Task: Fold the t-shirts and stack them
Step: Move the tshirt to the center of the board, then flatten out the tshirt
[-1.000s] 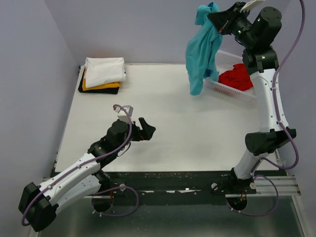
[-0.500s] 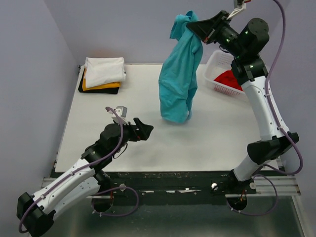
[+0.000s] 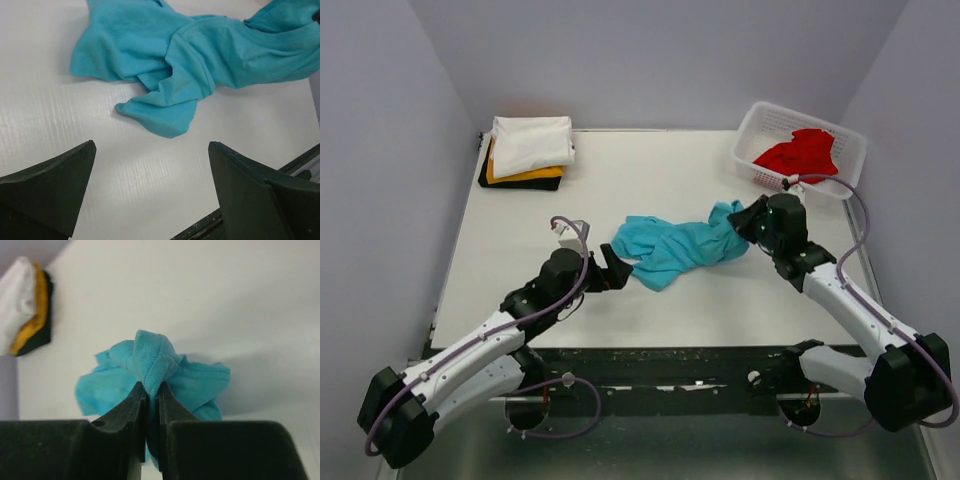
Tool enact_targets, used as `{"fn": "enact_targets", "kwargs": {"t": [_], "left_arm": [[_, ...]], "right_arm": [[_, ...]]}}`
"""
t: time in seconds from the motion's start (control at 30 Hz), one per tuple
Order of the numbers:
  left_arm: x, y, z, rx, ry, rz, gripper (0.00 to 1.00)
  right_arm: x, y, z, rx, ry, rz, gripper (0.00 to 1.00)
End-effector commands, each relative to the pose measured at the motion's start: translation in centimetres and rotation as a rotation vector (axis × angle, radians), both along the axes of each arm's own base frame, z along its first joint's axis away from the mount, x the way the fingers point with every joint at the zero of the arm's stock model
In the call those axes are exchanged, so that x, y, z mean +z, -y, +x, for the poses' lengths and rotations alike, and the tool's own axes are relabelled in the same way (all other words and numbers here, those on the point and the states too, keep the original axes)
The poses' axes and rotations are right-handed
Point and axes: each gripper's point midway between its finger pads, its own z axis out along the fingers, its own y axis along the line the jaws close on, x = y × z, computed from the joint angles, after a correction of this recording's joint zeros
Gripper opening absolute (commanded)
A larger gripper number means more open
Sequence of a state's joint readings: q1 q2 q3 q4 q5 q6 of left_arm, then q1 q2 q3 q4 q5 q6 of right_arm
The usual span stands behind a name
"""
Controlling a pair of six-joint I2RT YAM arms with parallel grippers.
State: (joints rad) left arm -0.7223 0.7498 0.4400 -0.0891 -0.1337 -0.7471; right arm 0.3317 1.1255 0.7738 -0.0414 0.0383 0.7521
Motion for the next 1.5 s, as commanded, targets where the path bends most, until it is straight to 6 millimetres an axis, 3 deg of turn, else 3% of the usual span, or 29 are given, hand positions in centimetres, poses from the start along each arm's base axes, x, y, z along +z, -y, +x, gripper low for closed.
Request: {"fn": "enact_targets", "kwargs": {"t": [0.0, 0.03, 0.1, 0.17, 0.27, 0.43, 0.57, 0.7, 0.9, 1.17, 1.2, 1.27, 1.47], "left_arm": [[-2.2, 2.7, 0.0, -0.1, -0.094, 0.01, 0.99], [-2.8, 3.3, 0.1, -0.117, -0.123, 0.025, 0.99], [-4.1, 4.5, 0.1, -0.161, -0.184, 0.042, 0.99], [-4.8, 5.3, 0.9, -0.164, -0.205, 0.054, 0.99], [-6.1, 5.7, 2.1, -0.143, -0.24, 0.11, 0.96], [-7.5, 6.9, 2.9, -0.179, -0.296, 0.167, 0.83], [-9.4, 7.2, 3.2, -0.208, -0.373, 0.265, 0.71], [-11.0, 6.9, 3.0, -0.206, -0.425, 0.314, 0.66], [-12.0, 6.4, 3.7, -0.132, -0.423, 0.372, 0.29], [-14.0, 5.6, 4.7, -0.032, -0.473, 0.487, 0.25], [-14.2, 5.6, 4.6, -0.03, -0.483, 0.491, 0.2], [-14.5, 5.5, 4.5, -0.015, -0.502, 0.498, 0.0], [-13.2, 4.3, 4.4, 0.05, -0.448, 0.502, 0.0]], "right_arm": [[-5.6, 8.1, -2.6, -0.364, -0.119, -0.191, 0.18], [-6.4, 9.0, -3.3, -0.391, -0.143, -0.221, 0.22], [-7.4, 10.5, -4.5, -0.443, -0.188, -0.279, 0.53], [-7.5, 11.8, -5.3, -0.49, -0.216, -0.337, 0.75], [-6.4, 13.6, -5.7, -0.579, -0.224, -0.39, 0.93], [-4.4, 13.3, -4.5, -0.563, -0.162, -0.394, 0.95], [-4.4, 13.4, -4.0, -0.57, -0.149, -0.41, 0.96], [-4.8, 13.2, -3.5, -0.556, -0.16, -0.425, 0.96], [-6.0, 13.0, -3.1, -0.535, -0.186, -0.449, 0.96], [-6.8, 12.9, -3.2, -0.508, -0.203, -0.48, 0.96], [-6.8, 12.9, -3.3, -0.509, -0.201, -0.481, 0.96], [-6.7, 13.0, -3.3, -0.511, -0.198, -0.481, 0.96], [-7.3, 12.7, -2.9, -0.484, -0.204, -0.496, 0.96]]}}
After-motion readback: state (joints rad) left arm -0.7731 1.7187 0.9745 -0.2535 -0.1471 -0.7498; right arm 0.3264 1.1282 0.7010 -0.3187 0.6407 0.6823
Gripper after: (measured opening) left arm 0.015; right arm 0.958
